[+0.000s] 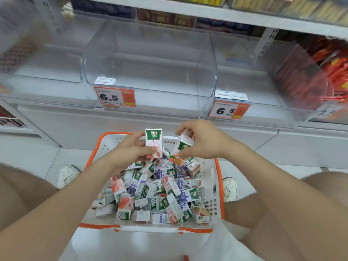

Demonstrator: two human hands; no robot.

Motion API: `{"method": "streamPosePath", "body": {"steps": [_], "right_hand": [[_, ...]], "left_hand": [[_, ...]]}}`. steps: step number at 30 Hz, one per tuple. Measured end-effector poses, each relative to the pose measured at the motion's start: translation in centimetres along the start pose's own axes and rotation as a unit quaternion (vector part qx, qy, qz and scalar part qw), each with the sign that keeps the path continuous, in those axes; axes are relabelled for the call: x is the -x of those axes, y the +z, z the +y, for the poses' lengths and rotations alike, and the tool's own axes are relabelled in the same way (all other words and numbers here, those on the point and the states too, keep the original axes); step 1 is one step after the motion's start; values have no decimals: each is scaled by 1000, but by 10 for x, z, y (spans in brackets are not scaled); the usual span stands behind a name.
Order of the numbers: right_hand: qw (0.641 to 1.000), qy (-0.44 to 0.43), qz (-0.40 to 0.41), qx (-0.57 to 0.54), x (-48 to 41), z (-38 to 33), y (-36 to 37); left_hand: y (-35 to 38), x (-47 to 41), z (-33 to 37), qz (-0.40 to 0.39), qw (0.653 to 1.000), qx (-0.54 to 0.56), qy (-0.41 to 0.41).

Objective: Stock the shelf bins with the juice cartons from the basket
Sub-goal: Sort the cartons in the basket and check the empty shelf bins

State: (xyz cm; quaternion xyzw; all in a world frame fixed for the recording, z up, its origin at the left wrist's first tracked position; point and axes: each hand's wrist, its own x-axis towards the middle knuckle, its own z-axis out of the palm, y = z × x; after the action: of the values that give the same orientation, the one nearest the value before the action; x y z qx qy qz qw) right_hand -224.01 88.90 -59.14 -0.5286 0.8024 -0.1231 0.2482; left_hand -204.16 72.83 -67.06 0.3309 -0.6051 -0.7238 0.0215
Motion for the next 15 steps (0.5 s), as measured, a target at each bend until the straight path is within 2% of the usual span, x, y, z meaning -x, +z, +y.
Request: {"method": "streamPosePath", "body": {"steps": [5, 10, 15], "right_hand": [[991, -9, 105, -80, -6, -29, -19], [966, -35, 213, -142, -10, -59, -46], [924, -90, 332, -170, -25, -83, -59]], "left_hand": [[-1, 29, 39, 61, 997, -9, 41], [-18, 58, 87, 71, 987, -64, 129], [-50, 65, 121, 160, 946, -180, 218]]}}
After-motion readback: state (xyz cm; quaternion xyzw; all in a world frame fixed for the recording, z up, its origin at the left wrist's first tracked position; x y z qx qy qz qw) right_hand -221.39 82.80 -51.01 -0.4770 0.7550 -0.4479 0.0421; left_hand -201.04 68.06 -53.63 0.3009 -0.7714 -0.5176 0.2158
